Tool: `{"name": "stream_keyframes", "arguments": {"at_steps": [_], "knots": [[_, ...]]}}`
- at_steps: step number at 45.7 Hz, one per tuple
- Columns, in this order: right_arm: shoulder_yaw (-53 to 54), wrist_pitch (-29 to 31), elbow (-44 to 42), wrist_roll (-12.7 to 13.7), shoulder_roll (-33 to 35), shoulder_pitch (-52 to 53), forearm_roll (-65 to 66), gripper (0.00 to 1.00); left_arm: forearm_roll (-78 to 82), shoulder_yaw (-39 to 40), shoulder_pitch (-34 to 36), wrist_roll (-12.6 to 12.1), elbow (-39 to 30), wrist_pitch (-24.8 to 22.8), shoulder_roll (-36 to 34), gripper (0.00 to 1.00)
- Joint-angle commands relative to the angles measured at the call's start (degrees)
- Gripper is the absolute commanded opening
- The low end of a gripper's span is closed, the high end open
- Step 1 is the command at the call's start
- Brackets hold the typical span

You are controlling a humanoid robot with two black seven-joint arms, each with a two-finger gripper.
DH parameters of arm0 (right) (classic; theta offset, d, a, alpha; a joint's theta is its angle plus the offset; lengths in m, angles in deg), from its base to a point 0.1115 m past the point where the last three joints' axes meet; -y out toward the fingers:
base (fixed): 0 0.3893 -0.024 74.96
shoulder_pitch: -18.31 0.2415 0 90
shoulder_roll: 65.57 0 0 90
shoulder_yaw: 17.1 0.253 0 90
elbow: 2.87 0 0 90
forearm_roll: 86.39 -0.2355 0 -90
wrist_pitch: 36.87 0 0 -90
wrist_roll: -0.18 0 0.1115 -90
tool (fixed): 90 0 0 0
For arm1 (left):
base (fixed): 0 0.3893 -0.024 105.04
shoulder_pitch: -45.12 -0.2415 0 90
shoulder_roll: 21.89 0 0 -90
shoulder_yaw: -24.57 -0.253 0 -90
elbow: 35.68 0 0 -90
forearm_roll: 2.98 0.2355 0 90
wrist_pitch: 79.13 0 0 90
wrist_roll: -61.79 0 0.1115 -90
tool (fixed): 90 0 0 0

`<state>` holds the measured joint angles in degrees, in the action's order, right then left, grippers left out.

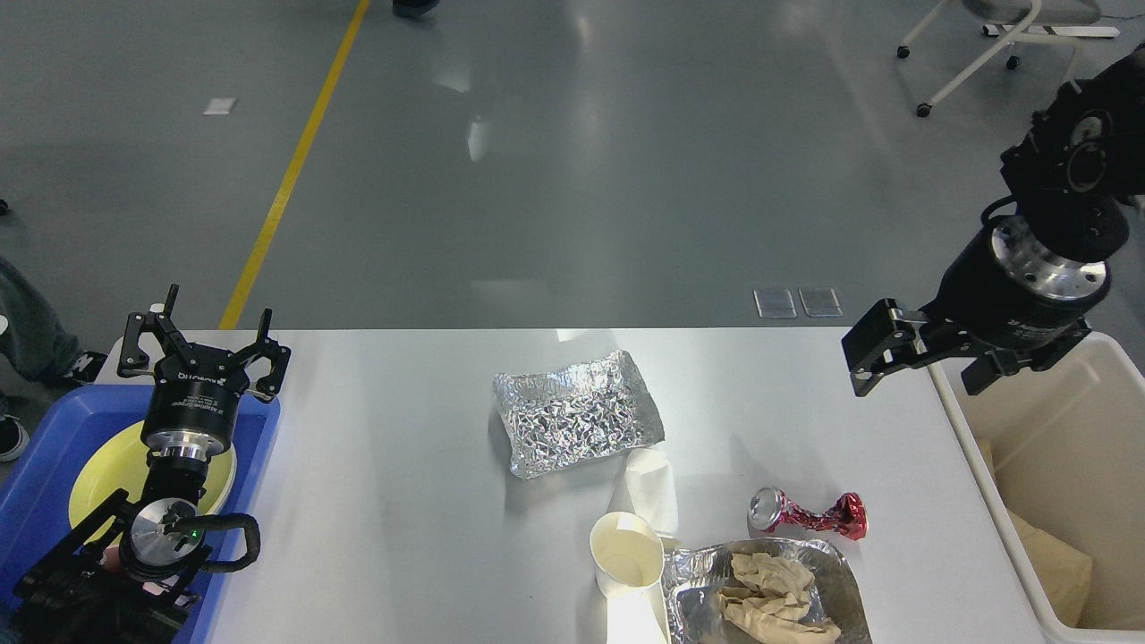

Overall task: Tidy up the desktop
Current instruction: 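Move the right gripper down to the foil food container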

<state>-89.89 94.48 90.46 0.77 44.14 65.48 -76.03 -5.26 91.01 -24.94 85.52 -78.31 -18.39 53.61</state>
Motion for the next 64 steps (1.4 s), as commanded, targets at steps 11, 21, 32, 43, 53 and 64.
{"name": "stream_keyframes", "arguments": {"at_steps": [11,21,32,43,53,64], "knots": [[4.3,-0.7,5.9,0.6,-0.6,3.2,-0.2,1.00,0.0,0.1,0.1,-0.1,0.0,0.0,0.0,0.97],[3.8,-0.6,5.8,0.6,-0.1,2.9,-0.1,1.00,0.0,0.0,0.1,-0.1,0.0,0.0,0.0,0.97],[3.6,-0.9,5.7,0.6,4.2,1.4,0.7,1.00,0.0,0.1,0.1,-0.1,0.0,0.0,0.0,0.97],[3.9,-3.6,5.7,0.6,5.4,-2.6,2.3,0.99,0.0,0.0,0.1,-0.1,0.0,0.0,0.0,0.97],[4.4,-8.3,5.8,0.6,4.5,-9.3,2.4,0.98,0.0,0.0,0.1,-0.1,0.0,0.0,0.0,0.97],[7.8,-18.8,5.4,0.7,0.5,-22.5,2.6,0.98,0.0,0.0,0.1,-0.1,0.0,0.0,0.0,0.97]]}}
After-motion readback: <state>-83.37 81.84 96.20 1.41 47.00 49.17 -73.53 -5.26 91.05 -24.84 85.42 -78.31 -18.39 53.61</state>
